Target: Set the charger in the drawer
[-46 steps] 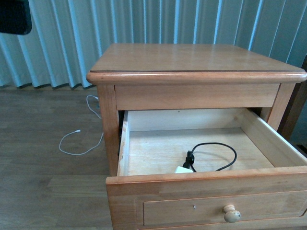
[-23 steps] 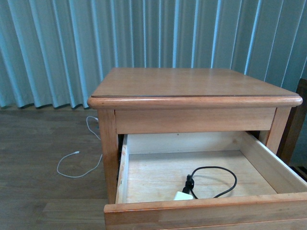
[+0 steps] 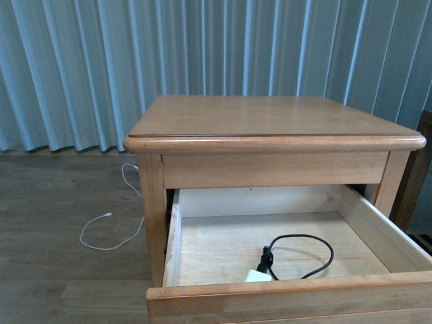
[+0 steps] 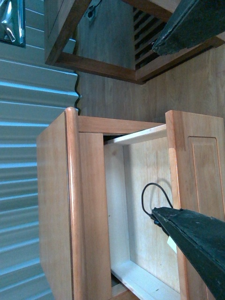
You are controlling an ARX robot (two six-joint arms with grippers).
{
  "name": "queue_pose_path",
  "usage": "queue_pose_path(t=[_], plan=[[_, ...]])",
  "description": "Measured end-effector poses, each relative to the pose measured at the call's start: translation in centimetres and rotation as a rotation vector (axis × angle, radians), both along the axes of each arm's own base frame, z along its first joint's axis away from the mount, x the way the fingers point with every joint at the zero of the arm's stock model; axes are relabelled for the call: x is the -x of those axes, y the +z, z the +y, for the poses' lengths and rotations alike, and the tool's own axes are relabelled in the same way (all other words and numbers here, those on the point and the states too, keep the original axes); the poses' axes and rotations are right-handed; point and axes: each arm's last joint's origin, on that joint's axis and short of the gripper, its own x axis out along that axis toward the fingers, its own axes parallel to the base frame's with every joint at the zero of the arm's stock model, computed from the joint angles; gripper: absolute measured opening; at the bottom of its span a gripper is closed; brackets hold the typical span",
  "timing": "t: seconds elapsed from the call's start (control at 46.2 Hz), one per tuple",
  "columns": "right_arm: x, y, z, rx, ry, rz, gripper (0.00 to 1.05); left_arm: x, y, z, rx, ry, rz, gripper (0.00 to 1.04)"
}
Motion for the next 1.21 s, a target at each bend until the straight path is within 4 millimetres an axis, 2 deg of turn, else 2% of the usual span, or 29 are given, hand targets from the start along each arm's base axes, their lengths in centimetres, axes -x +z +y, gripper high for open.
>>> queue_pose_path(t=[0.151,0.432,1.211], plan=[[0.0,0.0,0.0,0.0,0.0,0.0,0.96,0.5,-0.5,1.1,0.001,0.013,-0.002,0.04],[0.0,0.0,0.0,0.0,0.0,0.0,0.96,1.4,-1.6,1.1,0.0,0.008,-0.011,0.04],[0.0,0.0,0.0,0.0,0.0,0.0,0.96,3.3,-1.9,1.1,0.0,0.006,-0.011,0.04]])
